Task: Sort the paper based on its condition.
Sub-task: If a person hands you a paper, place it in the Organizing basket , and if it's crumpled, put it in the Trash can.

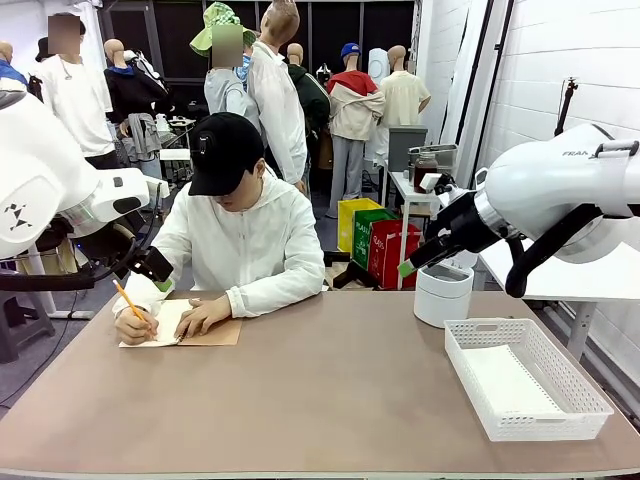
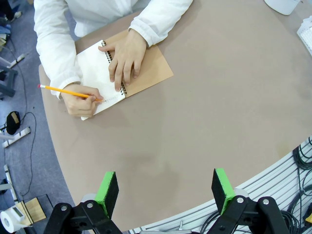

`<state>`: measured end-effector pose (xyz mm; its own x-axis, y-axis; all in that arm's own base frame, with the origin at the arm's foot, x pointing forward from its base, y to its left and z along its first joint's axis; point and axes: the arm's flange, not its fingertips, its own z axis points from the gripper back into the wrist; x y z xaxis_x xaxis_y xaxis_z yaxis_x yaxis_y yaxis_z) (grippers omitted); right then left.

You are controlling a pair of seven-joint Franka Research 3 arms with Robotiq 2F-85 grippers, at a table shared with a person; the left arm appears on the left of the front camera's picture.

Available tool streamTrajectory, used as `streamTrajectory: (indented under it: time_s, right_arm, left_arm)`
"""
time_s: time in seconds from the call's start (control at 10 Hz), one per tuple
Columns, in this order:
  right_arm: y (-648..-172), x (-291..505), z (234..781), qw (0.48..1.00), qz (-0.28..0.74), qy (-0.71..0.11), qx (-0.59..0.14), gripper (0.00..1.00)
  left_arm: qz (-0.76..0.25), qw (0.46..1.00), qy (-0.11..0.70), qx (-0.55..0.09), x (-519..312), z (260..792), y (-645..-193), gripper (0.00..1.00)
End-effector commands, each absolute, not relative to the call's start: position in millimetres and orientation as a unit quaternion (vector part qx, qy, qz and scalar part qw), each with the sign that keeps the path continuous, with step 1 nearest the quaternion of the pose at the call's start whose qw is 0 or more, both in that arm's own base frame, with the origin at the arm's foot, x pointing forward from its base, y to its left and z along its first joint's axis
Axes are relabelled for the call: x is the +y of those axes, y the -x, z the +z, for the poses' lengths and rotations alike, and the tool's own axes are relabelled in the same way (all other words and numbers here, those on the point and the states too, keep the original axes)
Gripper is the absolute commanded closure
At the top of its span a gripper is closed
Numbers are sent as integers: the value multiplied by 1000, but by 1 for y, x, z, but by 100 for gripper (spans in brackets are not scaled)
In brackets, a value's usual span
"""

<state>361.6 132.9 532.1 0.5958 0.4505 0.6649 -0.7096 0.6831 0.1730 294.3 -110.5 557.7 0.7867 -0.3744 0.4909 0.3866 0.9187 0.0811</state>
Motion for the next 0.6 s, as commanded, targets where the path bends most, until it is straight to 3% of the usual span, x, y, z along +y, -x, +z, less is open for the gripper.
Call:
streamTrajectory:
  time_s: [0.0, 0.5]
  right_arm:
    - [-362, 134, 534, 867, 333, -218, -301, 0]
    - [-362, 134, 534, 867, 333, -218, -301, 0]
  left_arm:
    - [-202, 945, 13, -257, -110, 558, -294, 0]
    - [-202, 945, 13, -257, -110, 558, -294, 0]
